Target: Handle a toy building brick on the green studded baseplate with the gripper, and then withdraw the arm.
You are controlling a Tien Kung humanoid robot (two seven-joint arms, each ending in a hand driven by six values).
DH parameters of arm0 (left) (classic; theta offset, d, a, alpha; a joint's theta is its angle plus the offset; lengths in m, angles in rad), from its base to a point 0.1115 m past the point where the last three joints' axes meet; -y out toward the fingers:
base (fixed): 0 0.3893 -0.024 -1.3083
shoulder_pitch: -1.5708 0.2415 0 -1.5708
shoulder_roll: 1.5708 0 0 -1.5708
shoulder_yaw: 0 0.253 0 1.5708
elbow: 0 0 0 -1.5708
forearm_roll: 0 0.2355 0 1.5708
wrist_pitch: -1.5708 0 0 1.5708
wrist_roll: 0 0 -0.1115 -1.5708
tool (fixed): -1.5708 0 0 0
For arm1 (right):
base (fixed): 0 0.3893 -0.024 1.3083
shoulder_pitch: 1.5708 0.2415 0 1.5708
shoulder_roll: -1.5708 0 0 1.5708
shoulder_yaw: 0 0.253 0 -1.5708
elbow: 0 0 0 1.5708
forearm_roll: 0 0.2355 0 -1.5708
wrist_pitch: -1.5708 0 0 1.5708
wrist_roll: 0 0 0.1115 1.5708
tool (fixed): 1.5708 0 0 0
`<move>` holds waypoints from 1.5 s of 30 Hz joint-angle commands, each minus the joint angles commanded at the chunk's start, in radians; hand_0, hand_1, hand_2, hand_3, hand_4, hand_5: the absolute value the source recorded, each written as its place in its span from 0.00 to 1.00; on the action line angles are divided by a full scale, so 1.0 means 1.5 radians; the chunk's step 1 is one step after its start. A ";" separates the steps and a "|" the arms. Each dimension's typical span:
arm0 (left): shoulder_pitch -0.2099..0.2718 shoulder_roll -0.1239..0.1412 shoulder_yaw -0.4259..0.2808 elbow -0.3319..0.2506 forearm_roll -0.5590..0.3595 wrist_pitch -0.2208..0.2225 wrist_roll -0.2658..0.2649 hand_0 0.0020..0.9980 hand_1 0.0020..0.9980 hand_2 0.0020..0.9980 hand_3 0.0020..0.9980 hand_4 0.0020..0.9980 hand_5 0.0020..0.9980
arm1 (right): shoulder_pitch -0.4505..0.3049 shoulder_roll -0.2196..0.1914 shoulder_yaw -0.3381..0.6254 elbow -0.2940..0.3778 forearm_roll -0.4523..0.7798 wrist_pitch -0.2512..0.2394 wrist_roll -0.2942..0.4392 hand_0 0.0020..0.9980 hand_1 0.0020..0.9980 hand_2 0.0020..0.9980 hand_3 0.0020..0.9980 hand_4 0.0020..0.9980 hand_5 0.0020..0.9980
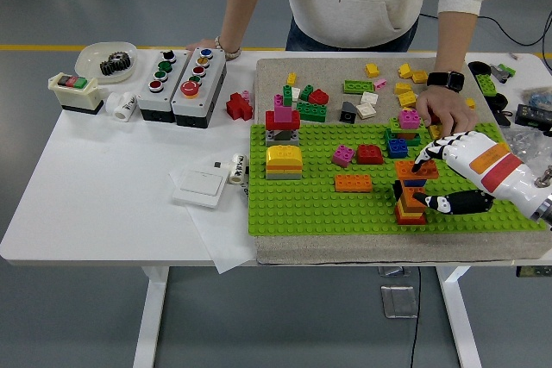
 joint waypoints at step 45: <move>0.004 0.000 -0.005 0.001 0.009 -0.003 0.000 0.55 0.63 0.69 0.61 0.64 0.74 | 0.003 -0.002 -0.002 0.012 0.029 -0.012 0.012 0.49 0.53 0.59 0.55 0.77 0.42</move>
